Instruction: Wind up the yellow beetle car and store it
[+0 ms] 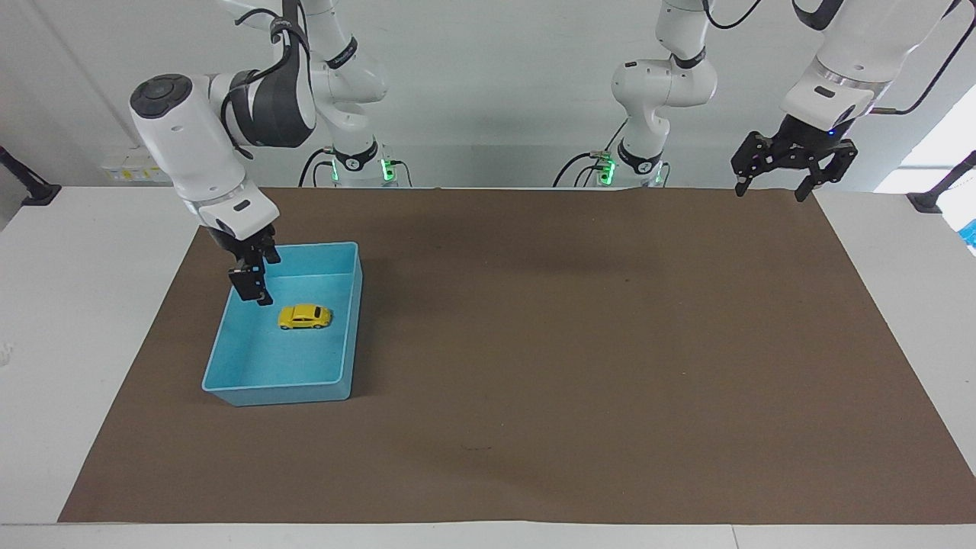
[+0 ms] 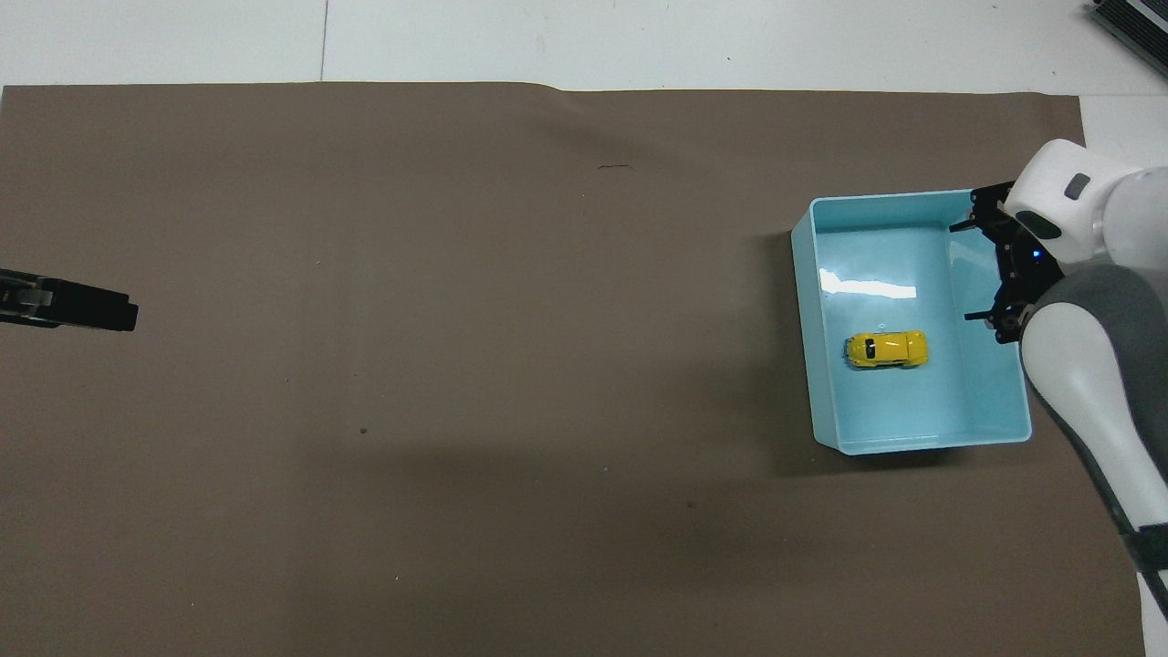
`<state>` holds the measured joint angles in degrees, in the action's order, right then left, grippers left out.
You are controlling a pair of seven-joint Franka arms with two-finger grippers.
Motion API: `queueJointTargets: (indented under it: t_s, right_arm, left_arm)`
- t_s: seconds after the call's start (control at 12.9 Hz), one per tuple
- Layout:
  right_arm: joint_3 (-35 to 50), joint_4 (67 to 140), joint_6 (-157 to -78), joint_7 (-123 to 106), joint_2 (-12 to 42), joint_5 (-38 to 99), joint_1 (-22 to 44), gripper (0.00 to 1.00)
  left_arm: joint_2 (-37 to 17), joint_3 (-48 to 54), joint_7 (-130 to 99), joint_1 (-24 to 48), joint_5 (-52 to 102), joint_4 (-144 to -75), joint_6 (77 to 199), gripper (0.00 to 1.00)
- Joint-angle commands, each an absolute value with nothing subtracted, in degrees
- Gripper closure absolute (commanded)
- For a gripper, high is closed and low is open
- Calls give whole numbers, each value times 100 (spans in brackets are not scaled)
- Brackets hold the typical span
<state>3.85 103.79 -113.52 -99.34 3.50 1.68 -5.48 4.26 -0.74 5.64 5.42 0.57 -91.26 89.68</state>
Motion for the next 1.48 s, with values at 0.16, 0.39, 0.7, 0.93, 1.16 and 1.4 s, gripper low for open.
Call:
queueJointTargets:
  t_s: [0.16,0.39,0.7,0.93,1.16,1.4]
  right_arm:
    - [351,10389,-11495,-9809,97,123,-423,0]
    - [352,10468,-11549,-9773,35,123,-281,0]
    - [343,10441,-11443,-9765,-254,132,-264,0]
    - [229,10372,-11417,-9669,-299,184,-290,0]
    - [88,10275,-11338,-9239,-290,255,-299,0]
    - [79,10091,-11014,-8257,-290,255,-299,0]
  left_arm:
    - [457,-53,580,483,123,-9132,8895,0]
    - [457,-53,580,492,123,-9132,8895,0]
    - [457,-53,580,483,123,-9132,8895,0]
    - [457,-53,580,483,123,-9132,8895,0]
    - [457,-53,580,492,123,-9132,8895,0]
    - [457,-53,580,483,123,-9132,8895,0]
